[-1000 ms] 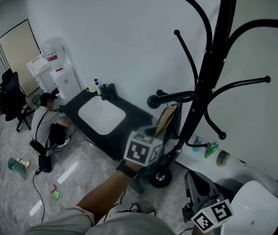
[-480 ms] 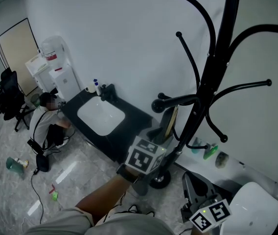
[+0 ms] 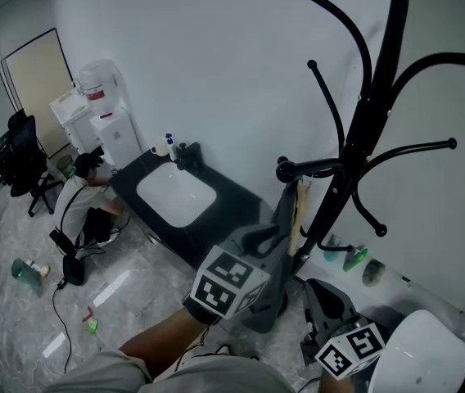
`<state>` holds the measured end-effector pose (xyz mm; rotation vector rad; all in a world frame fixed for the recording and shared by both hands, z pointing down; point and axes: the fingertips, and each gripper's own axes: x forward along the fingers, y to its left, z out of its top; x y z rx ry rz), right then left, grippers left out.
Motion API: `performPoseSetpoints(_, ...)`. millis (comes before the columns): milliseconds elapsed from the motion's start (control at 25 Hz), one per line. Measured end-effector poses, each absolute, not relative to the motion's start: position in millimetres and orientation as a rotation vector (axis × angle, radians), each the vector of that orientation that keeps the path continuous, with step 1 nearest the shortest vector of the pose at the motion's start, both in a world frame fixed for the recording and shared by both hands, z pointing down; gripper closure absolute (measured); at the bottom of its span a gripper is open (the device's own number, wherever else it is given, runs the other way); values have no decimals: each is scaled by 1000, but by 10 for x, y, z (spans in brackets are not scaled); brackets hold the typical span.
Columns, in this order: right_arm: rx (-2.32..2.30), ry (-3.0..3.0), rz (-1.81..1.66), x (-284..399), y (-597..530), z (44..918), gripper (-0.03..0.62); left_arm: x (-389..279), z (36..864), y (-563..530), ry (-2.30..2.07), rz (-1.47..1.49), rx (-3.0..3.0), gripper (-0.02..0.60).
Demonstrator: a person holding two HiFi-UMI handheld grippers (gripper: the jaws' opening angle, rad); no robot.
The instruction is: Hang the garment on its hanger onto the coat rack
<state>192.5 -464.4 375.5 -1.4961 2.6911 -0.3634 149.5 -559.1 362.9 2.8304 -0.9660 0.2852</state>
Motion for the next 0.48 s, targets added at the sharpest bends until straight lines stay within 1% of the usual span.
performPoseSetpoints(40, -1496, 2695, -362, 1910, -4637, 3755, 579, 1504, 3612, -5483, -921, 260, 2840, 526)
performPoseSetpoints(120, -1497, 2697, -365, 1897, -4612, 3765, 579, 1548, 3620, -5255, -824, 222, 2855, 574)
performPoseSetpoints(480, -1543, 2717, -346, 1885, -4457, 3820, 579, 1740, 3716, -4655, -645, 174, 2857, 577)
